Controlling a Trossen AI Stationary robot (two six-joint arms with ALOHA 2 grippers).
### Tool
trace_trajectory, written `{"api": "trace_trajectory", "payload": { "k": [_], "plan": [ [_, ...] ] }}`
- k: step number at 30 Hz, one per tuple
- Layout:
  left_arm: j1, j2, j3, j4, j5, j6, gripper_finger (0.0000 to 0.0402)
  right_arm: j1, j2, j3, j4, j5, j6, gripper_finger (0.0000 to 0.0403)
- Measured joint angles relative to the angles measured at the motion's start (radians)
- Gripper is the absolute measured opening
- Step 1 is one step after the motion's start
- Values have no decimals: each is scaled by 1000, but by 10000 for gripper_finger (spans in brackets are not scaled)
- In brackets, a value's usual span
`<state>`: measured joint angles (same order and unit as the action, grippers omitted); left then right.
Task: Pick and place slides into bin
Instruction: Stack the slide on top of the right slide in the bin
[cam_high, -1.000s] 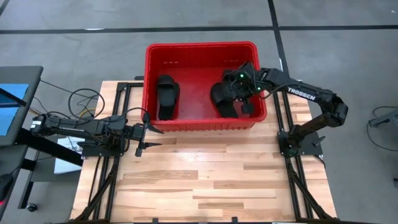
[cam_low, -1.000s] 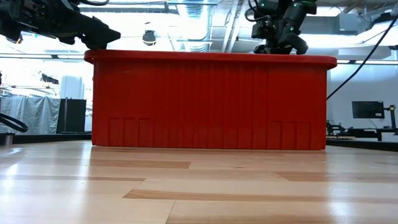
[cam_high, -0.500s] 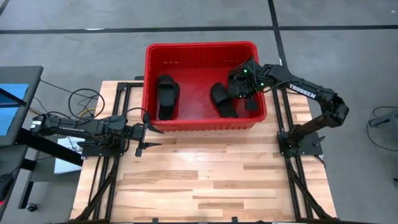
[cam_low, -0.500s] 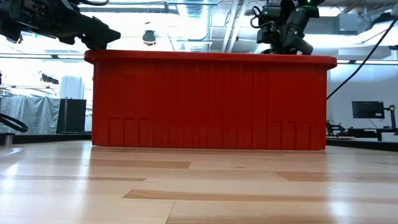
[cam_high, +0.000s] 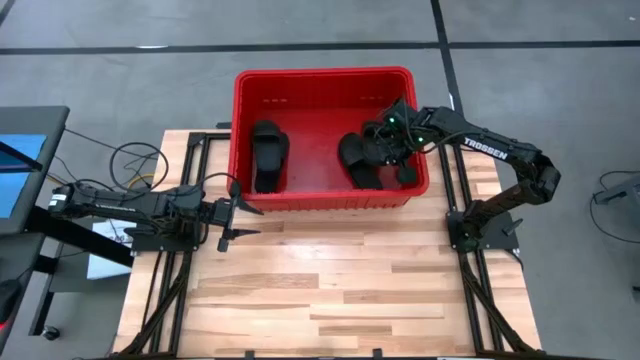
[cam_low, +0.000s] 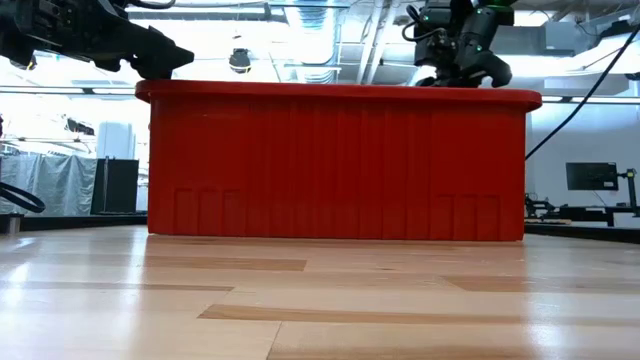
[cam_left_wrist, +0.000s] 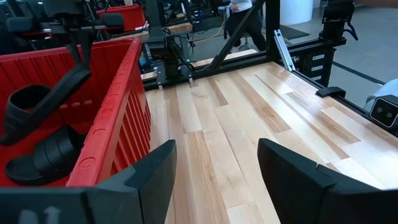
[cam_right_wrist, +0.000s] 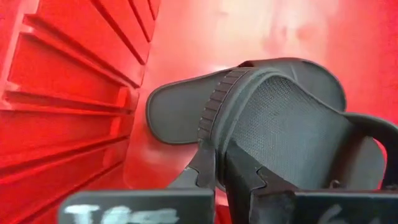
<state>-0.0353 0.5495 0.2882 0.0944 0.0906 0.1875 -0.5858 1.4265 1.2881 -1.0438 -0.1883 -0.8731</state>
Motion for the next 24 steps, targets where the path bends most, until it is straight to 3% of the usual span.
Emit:
{"api": "trace_trajectory", "payload": {
  "k": [24],
  "plan": [
    [0,0,0,0,0,0,219,-6,1,0,-18,-24,8,0]
  ]
}}
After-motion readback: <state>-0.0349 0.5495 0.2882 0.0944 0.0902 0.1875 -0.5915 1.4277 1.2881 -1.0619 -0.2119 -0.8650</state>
